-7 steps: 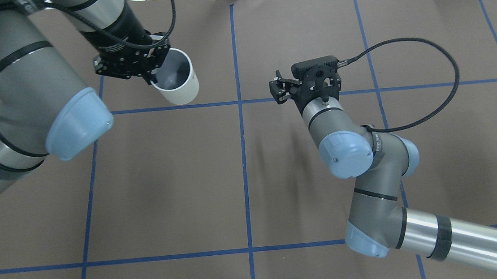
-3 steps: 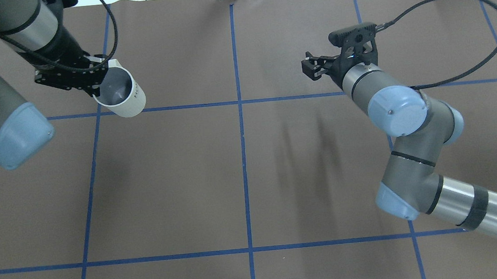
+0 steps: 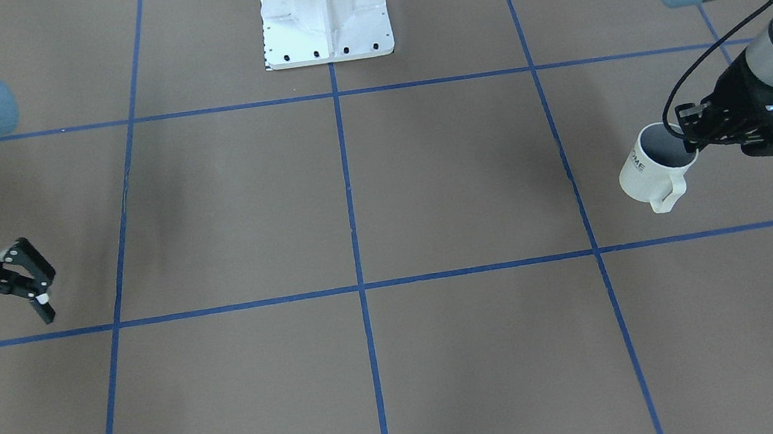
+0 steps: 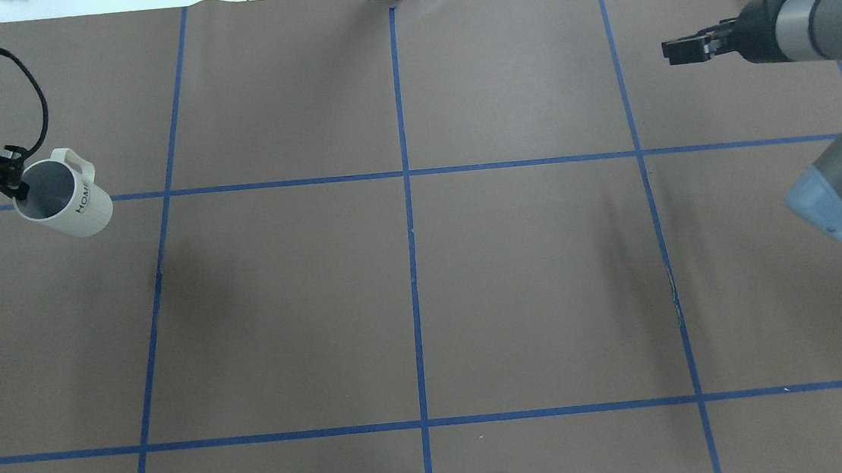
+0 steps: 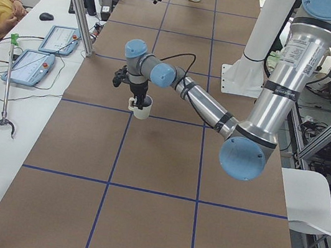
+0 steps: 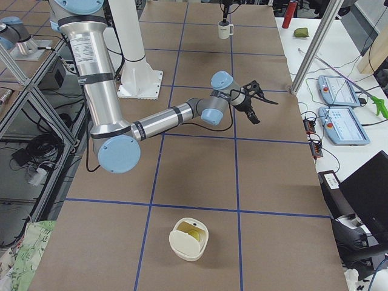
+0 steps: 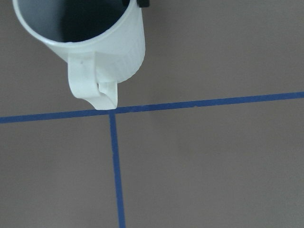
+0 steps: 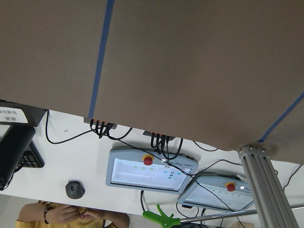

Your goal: Left arm hands cup to right arm to dump lemon

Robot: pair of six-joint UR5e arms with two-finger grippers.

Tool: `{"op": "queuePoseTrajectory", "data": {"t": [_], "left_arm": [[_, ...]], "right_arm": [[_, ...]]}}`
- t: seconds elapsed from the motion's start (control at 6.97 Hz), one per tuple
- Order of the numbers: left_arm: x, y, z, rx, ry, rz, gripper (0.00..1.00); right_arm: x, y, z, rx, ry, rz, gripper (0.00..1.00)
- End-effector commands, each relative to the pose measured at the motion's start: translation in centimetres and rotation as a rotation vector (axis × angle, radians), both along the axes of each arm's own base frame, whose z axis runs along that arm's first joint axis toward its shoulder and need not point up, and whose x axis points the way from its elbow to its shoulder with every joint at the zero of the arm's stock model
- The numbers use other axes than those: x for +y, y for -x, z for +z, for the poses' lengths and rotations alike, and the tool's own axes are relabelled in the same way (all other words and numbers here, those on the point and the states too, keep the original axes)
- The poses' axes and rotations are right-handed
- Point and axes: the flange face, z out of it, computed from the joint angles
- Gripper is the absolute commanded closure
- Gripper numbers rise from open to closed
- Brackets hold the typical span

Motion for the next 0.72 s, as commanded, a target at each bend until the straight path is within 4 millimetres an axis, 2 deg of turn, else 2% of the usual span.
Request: {"op": "queuePoseTrajectory", "data": {"t": [0.0,0.14,0.29,0.57], "left_arm": [[2.5,1.6,7.0,0.041,0.015,0.068,1.00],[4.4,2.6,9.2,0.033,0.017,0.096,1.00],[5.3,3.1,10.4,0.025,0.035,0.098,1.00],[5.3,2.7,11.0,0.020,0.047,0.106,1.00]], "right_arm": [[1.5,-6.8,5.3,0.064,0.057,-0.097,0.00],[1.5,-7.4,6.6,0.138,0.060,-0.147,0.00],[1.6,-7.7,6.7,0.152,0.087,-0.160,0.00],[2.6,-7.7,7.6,0.137,0.116,-0.188,0.00]]}}
